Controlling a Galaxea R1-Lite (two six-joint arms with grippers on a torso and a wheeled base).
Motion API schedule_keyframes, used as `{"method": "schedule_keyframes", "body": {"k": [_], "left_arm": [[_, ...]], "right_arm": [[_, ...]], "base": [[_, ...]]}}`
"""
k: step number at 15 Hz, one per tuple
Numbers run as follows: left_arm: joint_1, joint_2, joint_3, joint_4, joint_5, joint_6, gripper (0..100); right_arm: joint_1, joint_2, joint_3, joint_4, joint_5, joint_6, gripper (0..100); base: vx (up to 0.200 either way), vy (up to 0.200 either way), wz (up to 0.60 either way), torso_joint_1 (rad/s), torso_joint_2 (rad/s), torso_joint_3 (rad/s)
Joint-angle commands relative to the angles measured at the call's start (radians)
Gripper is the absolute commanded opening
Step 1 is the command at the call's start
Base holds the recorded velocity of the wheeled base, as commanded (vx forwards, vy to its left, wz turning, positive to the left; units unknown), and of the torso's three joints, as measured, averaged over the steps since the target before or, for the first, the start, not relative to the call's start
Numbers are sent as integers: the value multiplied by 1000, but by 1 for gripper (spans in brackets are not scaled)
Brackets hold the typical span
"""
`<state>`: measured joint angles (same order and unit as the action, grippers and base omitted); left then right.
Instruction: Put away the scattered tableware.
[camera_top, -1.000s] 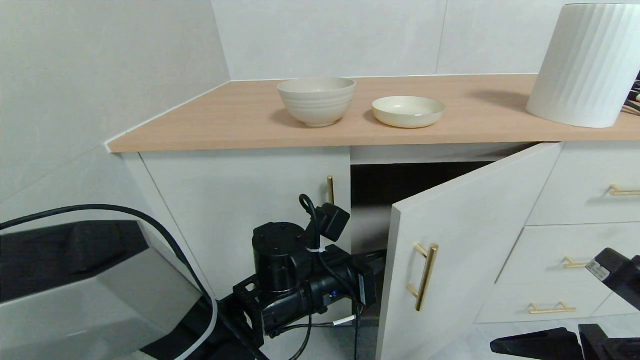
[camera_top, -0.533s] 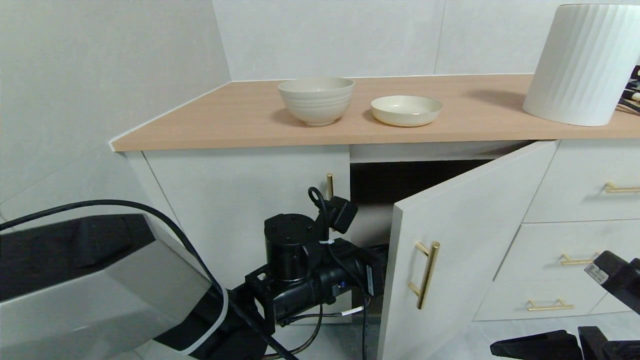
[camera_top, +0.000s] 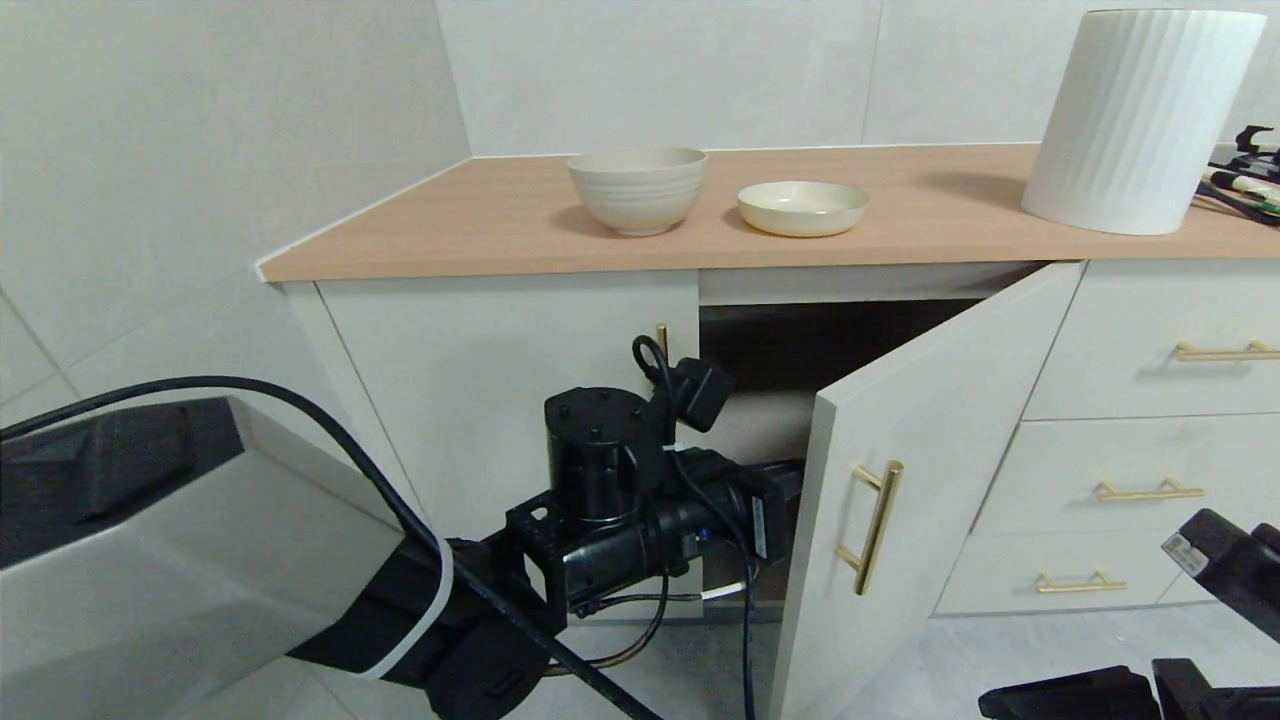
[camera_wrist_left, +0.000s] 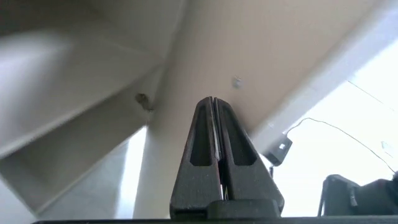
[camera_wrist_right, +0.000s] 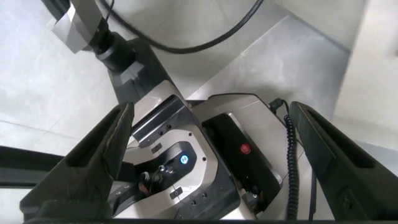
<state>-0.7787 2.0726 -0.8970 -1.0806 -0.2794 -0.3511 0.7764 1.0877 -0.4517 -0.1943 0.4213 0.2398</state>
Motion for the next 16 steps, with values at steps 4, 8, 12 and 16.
{"method": "schedule_keyframes", "body": {"k": [4, 8, 12, 16], "left_arm": [[3, 20, -45, 21, 9, 0, 0], [1, 64, -143, 94, 69, 1, 0], [-34, 75, -180, 131, 132, 4, 0], [-271, -34, -109, 100, 124, 18, 0]], "right_arm": [[9, 3, 5, -1, 1, 0, 100], [9, 3, 5, -1, 1, 0, 100], [9, 3, 5, -1, 1, 0, 100], [44, -54, 24, -5, 14, -10, 100]], "base": [[0, 0, 0, 0, 0, 0], [0, 0, 0, 0, 0, 0], [0, 0, 0, 0, 0, 0], [0, 0, 0, 0, 0, 0]]}}
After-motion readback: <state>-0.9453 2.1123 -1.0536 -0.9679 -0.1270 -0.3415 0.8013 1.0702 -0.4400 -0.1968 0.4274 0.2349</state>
